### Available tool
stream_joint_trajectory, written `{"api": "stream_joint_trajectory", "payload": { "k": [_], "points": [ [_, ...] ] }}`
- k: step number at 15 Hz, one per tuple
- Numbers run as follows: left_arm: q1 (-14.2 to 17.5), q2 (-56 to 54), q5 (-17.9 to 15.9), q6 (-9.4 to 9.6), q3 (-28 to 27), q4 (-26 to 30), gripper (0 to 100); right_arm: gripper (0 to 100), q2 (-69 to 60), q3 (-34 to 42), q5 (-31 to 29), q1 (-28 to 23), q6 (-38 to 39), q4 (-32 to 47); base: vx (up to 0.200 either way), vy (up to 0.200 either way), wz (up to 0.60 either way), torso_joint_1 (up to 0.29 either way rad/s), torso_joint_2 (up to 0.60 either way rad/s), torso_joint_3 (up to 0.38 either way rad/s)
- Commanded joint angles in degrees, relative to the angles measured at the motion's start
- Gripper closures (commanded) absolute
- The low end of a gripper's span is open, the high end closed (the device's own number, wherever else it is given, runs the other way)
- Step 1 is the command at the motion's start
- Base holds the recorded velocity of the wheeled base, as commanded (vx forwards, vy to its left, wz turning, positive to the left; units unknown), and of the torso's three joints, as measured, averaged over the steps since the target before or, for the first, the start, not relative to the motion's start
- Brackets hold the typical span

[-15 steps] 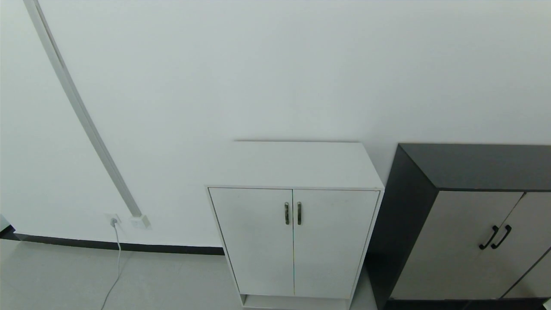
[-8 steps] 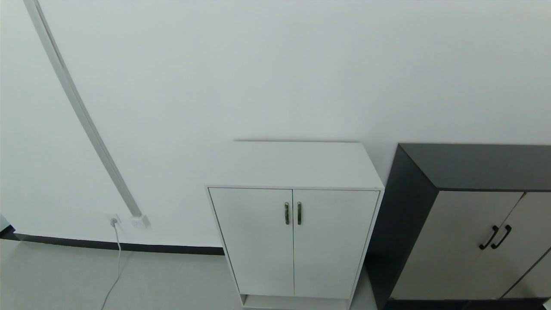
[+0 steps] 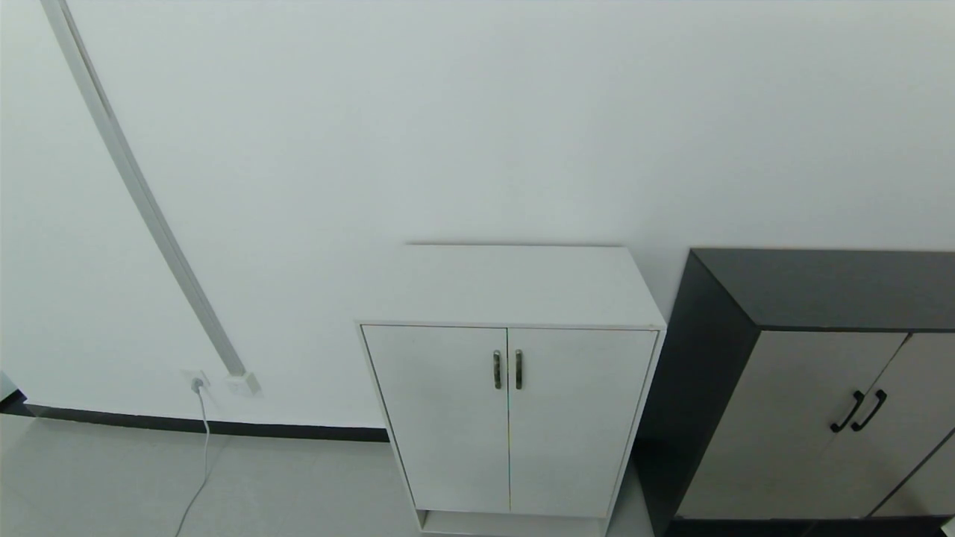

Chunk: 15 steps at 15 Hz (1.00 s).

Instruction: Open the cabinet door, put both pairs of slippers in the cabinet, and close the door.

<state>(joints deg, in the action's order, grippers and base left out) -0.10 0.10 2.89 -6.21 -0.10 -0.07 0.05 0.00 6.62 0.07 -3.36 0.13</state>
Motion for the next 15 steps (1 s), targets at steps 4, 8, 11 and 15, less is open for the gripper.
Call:
{"api": "stream_joint_trajectory", "payload": {
  "k": [4,8,11,15],
  "points": [
    [0.0,0.1,0.1,-0.04,0.0,0.0,100,100,0.0,0.0,-1.6,0.0,0.6,0.0,0.000,0.000,0.00,0.000,0.00,0.000],
    [0.0,0.1,0.1,-0.04,0.0,0.0,100,100,0.0,0.0,-6.8,0.0,5.6,-0.3,0.000,0.000,0.00,0.000,0.00,0.000],
    [0.0,0.1,0.1,0.14,0.0,-0.1,100,100,0.0,0.0,-6.7,0.0,5.3,-0.3,0.000,0.000,0.00,0.000,0.00,0.000],
    [0.0,0.1,0.1,0.14,0.0,0.0,100,100,0.0,0.0,-6.8,0.0,5.2,-0.3,0.000,0.000,0.00,0.000,0.00,0.000]
  ]
}}
